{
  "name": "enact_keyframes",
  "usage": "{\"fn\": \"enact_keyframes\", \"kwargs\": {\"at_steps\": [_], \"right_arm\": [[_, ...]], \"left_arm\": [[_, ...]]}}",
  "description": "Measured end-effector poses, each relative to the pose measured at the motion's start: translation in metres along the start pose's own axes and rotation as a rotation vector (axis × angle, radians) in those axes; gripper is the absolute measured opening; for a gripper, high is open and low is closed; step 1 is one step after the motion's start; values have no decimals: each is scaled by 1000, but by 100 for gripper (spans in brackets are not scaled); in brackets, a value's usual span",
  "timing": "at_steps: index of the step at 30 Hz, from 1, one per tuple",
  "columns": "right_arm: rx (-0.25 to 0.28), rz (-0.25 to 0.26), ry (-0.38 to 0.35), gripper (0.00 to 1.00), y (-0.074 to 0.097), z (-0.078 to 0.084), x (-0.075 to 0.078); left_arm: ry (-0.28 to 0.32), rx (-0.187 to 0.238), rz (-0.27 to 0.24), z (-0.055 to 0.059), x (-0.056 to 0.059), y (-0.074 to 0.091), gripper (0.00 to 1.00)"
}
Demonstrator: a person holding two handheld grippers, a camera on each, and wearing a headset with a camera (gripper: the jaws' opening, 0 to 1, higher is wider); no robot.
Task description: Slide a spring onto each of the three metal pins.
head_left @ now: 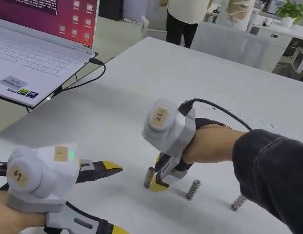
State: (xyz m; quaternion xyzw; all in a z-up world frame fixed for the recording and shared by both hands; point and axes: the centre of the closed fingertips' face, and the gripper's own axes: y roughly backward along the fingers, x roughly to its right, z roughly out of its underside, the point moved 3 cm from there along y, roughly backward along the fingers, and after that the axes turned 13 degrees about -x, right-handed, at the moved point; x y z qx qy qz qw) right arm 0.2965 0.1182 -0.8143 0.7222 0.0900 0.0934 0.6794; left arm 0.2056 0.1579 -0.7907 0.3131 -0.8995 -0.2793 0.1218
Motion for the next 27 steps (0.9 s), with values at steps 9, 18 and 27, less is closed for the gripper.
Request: {"fn": "enact_keyframes", "kwargs": {"at_steps": [9,18,27], "right_arm": [[16,-1,-50,30,7,25,2],[52,7,-101,32,14,46,0],[86,22,-162,34,21,71,0]], "left_arm": [[-3,-3,-2,-3,0,-2,81],[-11,-11,0,-7,1,-4,81],[-19,-19,-1,-11,0,-5,81]]}}
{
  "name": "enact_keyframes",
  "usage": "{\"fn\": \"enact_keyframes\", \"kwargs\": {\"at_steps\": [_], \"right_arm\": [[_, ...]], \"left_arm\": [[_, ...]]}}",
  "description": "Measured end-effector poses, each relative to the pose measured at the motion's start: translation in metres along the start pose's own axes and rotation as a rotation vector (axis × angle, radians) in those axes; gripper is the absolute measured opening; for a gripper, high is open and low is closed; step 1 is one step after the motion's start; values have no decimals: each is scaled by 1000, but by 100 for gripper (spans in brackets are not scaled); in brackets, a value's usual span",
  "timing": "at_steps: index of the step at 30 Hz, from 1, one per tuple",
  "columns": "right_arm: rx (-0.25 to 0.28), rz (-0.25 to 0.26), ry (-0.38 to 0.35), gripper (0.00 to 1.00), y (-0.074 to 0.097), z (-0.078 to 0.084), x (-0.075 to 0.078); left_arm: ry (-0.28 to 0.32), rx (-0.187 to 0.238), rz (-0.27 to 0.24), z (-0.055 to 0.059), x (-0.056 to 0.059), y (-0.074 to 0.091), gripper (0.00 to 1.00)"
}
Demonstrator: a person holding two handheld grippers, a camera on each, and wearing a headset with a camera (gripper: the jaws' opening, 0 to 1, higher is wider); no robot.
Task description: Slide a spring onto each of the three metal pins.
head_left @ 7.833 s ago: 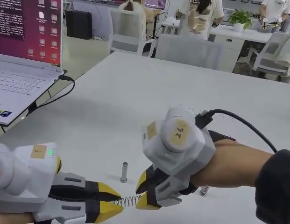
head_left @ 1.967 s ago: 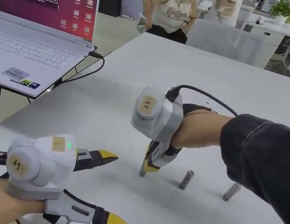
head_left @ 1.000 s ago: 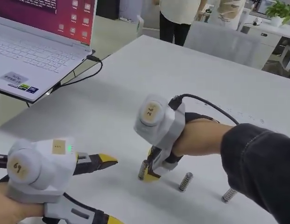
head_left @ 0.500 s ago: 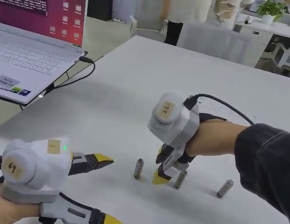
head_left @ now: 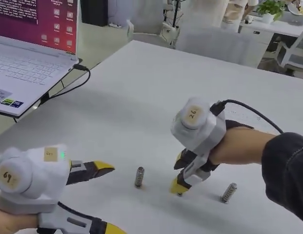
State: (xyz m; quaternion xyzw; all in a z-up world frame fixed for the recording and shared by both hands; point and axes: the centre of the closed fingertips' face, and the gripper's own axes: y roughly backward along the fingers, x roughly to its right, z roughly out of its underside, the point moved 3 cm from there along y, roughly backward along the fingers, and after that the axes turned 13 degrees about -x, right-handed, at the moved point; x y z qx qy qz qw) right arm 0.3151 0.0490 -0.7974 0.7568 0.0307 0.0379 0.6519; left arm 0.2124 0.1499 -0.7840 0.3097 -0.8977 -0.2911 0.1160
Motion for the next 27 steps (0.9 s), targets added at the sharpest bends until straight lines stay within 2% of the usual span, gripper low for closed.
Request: {"fn": "enact_keyframes", "kwargs": {"at_steps": [27], "right_arm": [[145,60,-237,47,16,71,10]], "left_arm": [[-18,-44,16,-6,1,-4,81]]}}
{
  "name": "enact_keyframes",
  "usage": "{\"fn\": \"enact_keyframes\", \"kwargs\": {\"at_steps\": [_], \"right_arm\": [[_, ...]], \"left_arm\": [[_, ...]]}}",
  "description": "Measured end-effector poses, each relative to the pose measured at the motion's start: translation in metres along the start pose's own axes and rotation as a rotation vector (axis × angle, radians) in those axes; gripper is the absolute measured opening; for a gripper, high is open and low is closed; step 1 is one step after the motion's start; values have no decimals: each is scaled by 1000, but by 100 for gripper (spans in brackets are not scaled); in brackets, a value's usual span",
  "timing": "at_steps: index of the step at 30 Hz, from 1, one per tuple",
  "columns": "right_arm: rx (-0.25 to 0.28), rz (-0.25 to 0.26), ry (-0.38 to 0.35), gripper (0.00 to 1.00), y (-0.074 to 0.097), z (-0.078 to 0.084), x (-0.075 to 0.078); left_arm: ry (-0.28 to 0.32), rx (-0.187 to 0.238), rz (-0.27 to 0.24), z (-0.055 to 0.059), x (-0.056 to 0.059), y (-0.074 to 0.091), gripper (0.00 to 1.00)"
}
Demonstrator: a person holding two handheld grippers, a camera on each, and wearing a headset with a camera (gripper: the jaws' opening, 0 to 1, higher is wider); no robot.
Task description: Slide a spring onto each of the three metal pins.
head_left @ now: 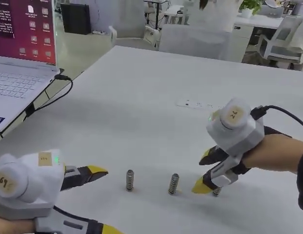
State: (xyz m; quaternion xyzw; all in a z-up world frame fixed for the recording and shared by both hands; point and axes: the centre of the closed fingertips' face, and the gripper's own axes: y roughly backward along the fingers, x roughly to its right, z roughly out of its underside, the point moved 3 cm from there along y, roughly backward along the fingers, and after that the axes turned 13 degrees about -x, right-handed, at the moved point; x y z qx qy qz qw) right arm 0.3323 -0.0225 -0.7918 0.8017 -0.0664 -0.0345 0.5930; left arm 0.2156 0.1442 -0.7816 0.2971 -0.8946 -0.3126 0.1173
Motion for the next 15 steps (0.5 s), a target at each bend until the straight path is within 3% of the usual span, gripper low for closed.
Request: {"fn": "enact_keyframes", "kwargs": {"at_steps": [15], "right_arm": [[126,52,-129,62,12,39,-1]], "left_arm": [[-8,-16,16,-1,-1,-4,82]]}}
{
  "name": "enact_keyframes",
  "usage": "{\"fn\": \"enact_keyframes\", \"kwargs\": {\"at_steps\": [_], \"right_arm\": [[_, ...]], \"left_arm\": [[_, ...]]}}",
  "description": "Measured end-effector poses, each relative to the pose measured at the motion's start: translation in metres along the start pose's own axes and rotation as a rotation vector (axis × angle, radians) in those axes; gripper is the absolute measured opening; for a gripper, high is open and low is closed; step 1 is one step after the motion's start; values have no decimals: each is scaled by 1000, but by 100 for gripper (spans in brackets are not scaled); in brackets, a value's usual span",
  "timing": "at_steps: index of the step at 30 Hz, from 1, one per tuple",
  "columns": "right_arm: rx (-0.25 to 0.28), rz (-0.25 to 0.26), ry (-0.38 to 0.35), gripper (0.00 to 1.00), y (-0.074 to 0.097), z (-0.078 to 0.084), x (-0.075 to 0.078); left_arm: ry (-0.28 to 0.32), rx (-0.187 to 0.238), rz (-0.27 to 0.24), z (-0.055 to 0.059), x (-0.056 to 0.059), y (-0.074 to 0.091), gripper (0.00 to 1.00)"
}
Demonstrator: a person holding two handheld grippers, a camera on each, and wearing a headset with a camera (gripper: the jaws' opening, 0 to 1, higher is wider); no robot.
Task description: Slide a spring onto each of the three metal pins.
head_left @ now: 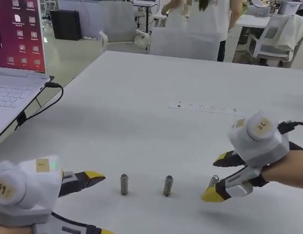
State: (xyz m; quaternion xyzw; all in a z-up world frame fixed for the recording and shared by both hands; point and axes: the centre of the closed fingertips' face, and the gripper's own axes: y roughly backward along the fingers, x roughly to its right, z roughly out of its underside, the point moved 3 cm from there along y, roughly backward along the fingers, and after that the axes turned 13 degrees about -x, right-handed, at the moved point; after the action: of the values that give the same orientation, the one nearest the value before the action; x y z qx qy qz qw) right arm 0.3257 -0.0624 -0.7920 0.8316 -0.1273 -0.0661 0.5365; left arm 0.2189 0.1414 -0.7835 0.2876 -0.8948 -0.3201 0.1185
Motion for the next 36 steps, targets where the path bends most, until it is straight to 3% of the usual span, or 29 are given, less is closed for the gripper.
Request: {"fn": "enact_keyframes", "kwargs": {"at_steps": [9,17,21,36], "right_arm": [[48,37,-26,66,7,17,-12],[136,45,-55,68,15,27,-27],[149,50,-76,69,17,34,-33],[281,58,-125,73,26,43,-52]], "left_arm": [[5,1,1,0,-1,-2,82],[23,19,-2,-1,-1,0,83],[29,25,-2,-2,0,0,83],[65,49,-11,1,3,4,85]]}}
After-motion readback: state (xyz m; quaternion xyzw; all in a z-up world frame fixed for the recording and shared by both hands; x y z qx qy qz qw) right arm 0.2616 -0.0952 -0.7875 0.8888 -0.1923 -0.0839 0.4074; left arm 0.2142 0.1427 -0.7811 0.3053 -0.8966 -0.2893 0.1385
